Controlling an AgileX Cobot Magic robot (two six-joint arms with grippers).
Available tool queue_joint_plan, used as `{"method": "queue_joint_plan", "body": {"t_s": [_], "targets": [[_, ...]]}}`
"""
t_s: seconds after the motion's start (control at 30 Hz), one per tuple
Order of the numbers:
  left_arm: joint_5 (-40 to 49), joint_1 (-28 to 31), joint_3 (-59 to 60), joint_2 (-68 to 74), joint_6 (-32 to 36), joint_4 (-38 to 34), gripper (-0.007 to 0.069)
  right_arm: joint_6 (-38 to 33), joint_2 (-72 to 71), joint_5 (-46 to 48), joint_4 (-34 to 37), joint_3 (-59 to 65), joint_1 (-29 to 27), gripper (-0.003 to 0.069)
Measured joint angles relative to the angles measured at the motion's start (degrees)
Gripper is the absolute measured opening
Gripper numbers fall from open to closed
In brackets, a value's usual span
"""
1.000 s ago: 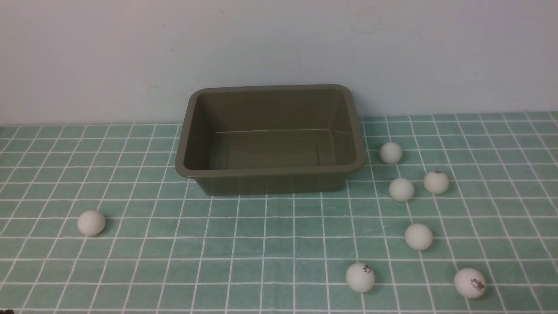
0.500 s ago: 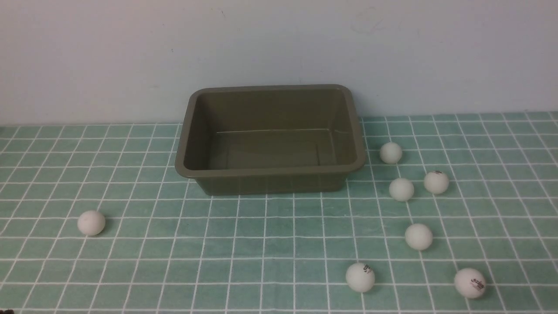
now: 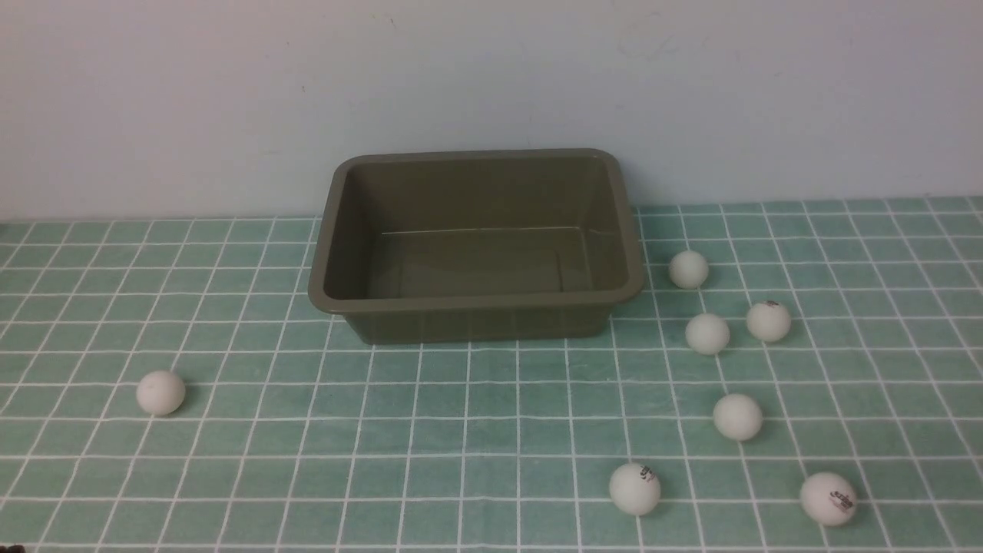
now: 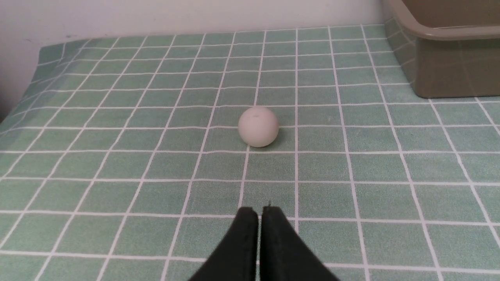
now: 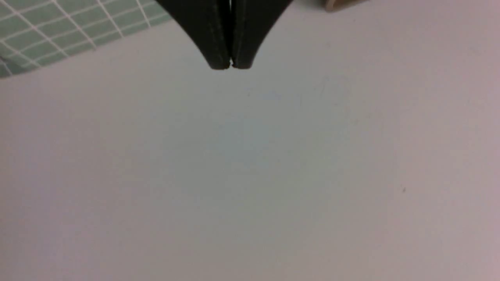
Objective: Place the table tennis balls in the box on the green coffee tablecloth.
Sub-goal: 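Reach for and grasp a ping pong ball on the table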
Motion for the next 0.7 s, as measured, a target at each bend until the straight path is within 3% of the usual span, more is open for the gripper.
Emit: {"method": "queue_joint_plan", "body": {"t_s": [0.37,0.5,0.6,0.7], "targets": [[0.0,0.0,0.0,0.0,0.0,0.0,-0.0004,0.04,0.0,-18.39,0.9,0.0,0.0,-0.0017],[0.0,0.0,0.0,0.0,0.0,0.0,-0.0004,0.51,0.0,-19.21,0.36,0.0,0.0,-0.0017],[0.0,0.0,0.0,0.0,0.0,0.0,-0.0004,4.99,0.0,-17.56,-5.04,-1.08,0.0,-0.0017],[0.0,0.0,0.0,0.0,0.0,0.0,-0.0004,13.16,0.0,-9.02,-20.89,-7.96,0.0,-0.0017]]}}
